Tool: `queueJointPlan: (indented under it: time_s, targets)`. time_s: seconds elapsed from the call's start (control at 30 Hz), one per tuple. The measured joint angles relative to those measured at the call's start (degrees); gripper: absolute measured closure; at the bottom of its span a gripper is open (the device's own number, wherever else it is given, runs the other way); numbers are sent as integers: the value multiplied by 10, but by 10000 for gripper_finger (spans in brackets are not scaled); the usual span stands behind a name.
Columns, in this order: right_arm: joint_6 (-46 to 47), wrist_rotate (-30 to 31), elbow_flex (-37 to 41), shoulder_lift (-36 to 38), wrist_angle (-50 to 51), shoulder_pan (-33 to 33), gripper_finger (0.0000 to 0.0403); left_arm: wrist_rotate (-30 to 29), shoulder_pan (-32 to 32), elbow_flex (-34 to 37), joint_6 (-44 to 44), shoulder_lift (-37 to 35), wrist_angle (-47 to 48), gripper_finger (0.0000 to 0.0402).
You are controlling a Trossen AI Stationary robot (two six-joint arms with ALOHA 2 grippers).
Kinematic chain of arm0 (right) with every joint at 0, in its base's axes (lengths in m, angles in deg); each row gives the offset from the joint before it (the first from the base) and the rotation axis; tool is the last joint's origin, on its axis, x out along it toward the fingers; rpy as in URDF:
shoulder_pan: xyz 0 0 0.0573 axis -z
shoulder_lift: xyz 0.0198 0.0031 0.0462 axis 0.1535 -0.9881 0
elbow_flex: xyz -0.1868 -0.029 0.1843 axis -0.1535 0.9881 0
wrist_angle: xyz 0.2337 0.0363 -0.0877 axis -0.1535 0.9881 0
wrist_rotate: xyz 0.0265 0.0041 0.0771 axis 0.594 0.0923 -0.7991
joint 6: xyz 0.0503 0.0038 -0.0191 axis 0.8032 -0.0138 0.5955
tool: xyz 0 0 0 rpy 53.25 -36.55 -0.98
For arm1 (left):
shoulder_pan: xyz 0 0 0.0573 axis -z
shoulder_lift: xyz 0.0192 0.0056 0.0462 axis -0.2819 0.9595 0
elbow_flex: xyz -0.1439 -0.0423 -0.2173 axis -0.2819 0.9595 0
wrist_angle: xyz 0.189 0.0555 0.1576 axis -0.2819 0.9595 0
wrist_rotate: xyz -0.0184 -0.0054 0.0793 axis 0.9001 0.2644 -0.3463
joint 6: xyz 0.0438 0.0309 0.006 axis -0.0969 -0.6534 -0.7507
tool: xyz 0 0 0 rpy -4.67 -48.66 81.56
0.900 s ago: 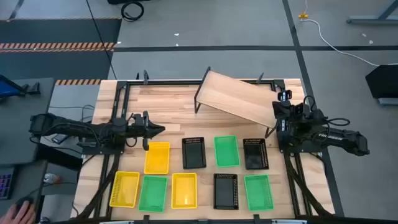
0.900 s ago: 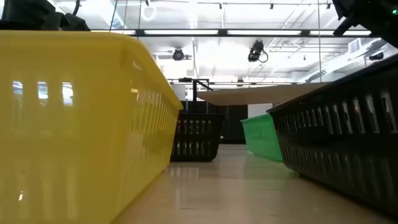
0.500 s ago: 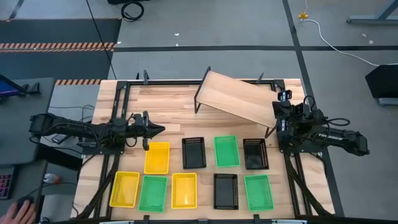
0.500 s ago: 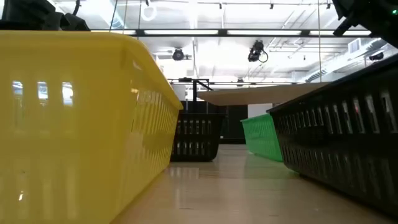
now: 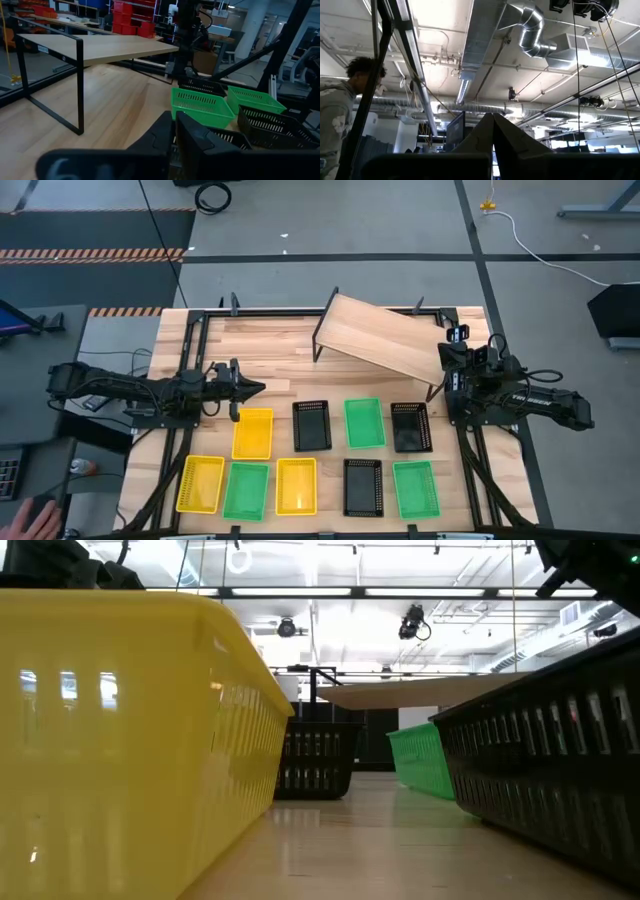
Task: Stack baskets on shelf by color
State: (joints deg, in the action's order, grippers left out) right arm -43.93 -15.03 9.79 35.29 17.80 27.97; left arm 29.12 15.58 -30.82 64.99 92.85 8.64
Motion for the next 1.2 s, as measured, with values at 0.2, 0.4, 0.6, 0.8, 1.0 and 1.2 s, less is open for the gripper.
queueJointPlan:
  time_s: [0.2, 0.4, 0.6, 0.8, 1.0, 1.2]
  targets:
    - [0, 0, 0, 0, 0, 0, 387, 0, 0, 0, 0, 0, 0, 366]
    - [0, 0, 0, 0, 0, 0, 387, 0, 0, 0, 0, 0, 0, 373]
    - [0, 0, 0, 0, 0, 0, 387, 0, 0, 0, 0, 0, 0, 369]
    - [0, 0, 0, 0, 0, 0, 387, 0, 0, 0, 0, 0, 0, 367]
    - [0, 0, 0, 0, 0, 0, 387, 0, 0, 0, 0, 0, 0, 373]
    - [0, 0, 0, 0, 0, 0, 387, 0, 0, 0, 0, 0, 0, 369]
